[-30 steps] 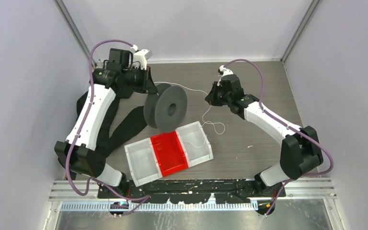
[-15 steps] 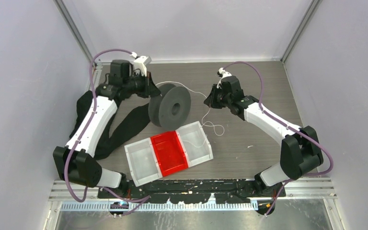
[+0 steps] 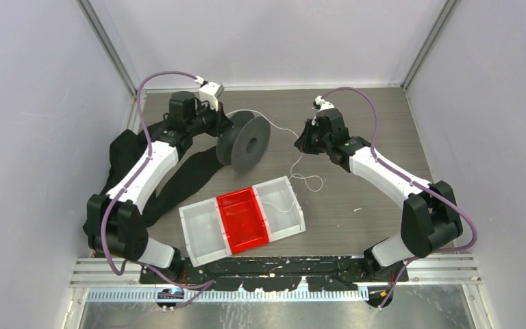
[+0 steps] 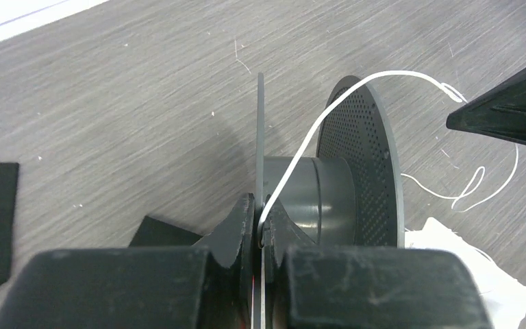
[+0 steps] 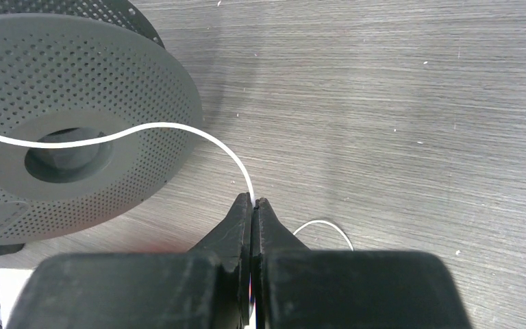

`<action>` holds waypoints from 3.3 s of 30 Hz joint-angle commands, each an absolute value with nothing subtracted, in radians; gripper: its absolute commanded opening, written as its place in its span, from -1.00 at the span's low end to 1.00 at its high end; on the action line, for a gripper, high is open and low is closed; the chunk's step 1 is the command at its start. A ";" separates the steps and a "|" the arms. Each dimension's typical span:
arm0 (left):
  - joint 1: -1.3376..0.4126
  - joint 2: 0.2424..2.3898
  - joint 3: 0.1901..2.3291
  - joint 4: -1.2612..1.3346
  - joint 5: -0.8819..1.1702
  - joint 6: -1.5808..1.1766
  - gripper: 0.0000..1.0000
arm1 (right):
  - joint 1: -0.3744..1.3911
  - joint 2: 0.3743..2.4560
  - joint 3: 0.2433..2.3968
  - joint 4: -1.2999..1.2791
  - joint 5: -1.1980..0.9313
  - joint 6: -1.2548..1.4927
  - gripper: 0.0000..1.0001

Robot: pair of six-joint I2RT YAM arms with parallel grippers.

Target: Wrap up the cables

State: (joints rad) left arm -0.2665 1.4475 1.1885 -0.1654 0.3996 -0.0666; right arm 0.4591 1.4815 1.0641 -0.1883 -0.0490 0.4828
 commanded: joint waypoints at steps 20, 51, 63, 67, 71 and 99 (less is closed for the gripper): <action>-0.285 1.479 1.181 -0.148 0.433 0.071 -0.80 | 0.456 1.462 1.102 -0.209 -0.004 0.520 -0.99; -0.285 1.461 1.173 -0.188 0.394 0.032 -0.03 | 0.461 1.423 1.406 -0.362 -0.203 0.450 -0.99; -0.282 1.426 1.199 -0.263 0.344 0.023 0.32 | 0.560 1.503 1.551 -0.385 -0.305 0.485 -0.99; -0.277 1.409 1.210 -0.304 0.347 0.005 0.39 | 0.581 1.502 1.513 -0.339 -0.323 0.531 -0.99; -0.274 1.382 1.207 -0.333 0.357 0.004 0.43 | 0.606 1.512 1.484 -0.308 -0.326 0.561 -0.99; -0.139 1.219 1.085 -0.345 0.443 -0.182 0.70 | 0.714 1.603 1.464 -0.188 -0.320 0.647 -0.99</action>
